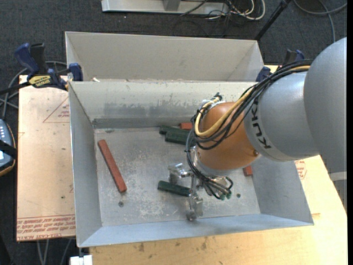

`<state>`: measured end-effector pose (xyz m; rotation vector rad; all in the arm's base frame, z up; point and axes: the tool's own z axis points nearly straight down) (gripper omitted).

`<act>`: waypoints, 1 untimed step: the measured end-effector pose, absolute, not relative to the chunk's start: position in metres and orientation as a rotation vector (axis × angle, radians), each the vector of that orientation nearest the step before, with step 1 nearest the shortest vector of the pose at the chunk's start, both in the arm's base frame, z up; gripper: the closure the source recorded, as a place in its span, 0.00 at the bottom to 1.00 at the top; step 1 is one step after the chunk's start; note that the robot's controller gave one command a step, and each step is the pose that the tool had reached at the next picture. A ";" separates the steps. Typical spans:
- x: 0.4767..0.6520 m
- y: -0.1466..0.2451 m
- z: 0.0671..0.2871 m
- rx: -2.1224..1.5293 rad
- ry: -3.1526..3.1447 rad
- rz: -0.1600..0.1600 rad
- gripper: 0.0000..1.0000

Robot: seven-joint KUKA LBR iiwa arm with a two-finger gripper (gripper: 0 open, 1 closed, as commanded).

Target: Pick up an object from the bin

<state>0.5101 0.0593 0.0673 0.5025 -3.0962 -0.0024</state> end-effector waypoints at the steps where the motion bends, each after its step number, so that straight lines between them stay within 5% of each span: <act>1: 0.485 0.029 0.073 0.613 -3.104 0.000 0.00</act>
Offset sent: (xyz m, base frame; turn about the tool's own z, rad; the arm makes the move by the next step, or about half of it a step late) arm -0.0306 -0.0309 0.0027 -0.0732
